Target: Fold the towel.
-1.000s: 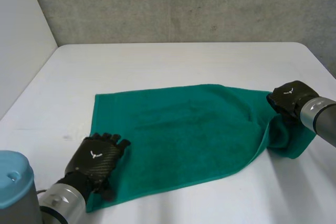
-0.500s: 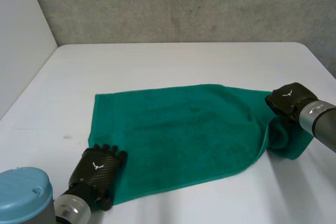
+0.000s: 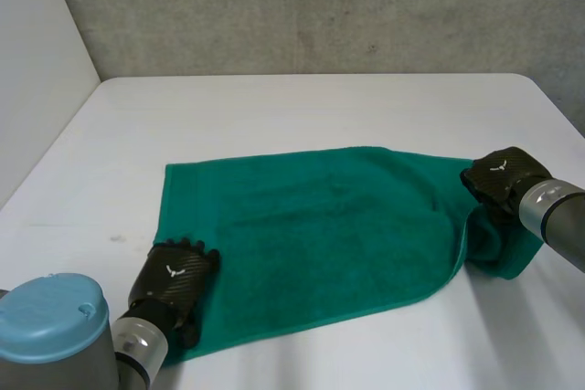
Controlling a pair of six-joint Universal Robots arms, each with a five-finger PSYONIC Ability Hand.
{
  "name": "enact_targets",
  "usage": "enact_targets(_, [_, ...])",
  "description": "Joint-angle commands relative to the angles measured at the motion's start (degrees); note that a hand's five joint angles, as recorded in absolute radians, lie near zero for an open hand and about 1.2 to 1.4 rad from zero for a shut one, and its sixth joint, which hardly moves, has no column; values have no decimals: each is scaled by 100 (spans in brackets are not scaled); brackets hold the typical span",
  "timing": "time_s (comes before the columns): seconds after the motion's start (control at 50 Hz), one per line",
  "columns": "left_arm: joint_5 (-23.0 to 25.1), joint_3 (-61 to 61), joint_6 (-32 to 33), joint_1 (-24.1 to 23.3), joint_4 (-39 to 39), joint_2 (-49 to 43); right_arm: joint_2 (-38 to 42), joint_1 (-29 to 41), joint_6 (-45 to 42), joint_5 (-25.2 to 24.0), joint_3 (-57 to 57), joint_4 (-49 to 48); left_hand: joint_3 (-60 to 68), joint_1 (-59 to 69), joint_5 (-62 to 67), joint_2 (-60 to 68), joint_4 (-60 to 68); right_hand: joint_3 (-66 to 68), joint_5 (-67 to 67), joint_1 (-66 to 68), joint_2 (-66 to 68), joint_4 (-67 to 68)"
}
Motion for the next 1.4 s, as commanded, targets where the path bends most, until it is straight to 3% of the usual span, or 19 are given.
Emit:
enact_targets(0.02, [-64,131,1,105,326,-9,-2,8,0,0,18,-9,2056,1968,2206,2035,2031,1245,1299,2384,1280,1182])
enact_targets(0.14, [-73,219,1,264,467,-9,-2,8,0,0,36,-9,3217,3129,3367,3196,3192,1245,1299,2384,1280,1182])
enact_targets(0.26, [-73,211,19,413,555,-1,-28,8,0,9,45,-53,6068,5981,6218,6048,6043,1245,1299,2384,1280,1182])
enact_targets(0.44, [-91,87,27,545,441,597,-265,-9,-87,26,62,17,6076,5989,6226,6056,6052,1245,1299,2384,1280,1182])
enact_targets(0.5, [-74,-27,290,755,-181,1553,-476,-9,-175,53,80,193,6076,5989,6226,6056,6052,1245,1299,2384,1280,1182])
enact_targets(0.62, [154,43,712,1413,-1340,2634,-1249,-185,-1036,0,343,1642,6076,5989,6226,6056,6052,1245,1299,2384,1280,1182])
enact_targets(0.72, [655,175,827,1863,-2142,2768,-1469,-396,-1827,-9,835,2390,6076,5989,6226,6056,6052,1245,1299,2384,1280,1182])
enact_targets(0.86, [1271,44,836,2610,-2416,2383,-1452,-466,-2153,0,1451,2180,6076,5989,6226,6056,6052,1245,1299,2384,1280,1182])
enact_targets(0.98, [1324,167,836,2602,-2371,1538,-1206,-431,-2118,0,1513,1565,6076,5989,6226,6056,6052,1245,1299,2384,1280,1182])
enact_targets(1.12, [1289,1061,836,2330,-2091,580,-767,-352,-1873,44,828,853,6076,5989,6226,6056,6052,1245,1299,2384,1280,1182])
enact_targets(1.22, [1167,2535,810,1829,-1871,229,-442,104,-960,70,-873,493,6076,5989,6226,6056,6052,1245,1299,2384,1280,1182])
enact_targets(1.28, [1017,3073,784,1758,-1792,167,-397,149,-713,70,-1403,361,6076,5989,6226,6056,6052,1245,1299,2384,1280,1182])
enact_targets(1.3, [721,3867,740,1697,-1617,140,-397,193,-312,96,-2171,-31,6076,5989,6226,6056,6052,1245,1299,2384,1280,1182])
enact_targets(1.4, [271,4971,556,1591,-1038,166,-529,202,491,123,-2899,-1474,6076,5989,6226,6056,6052,1245,1299,2384,1280,1182])
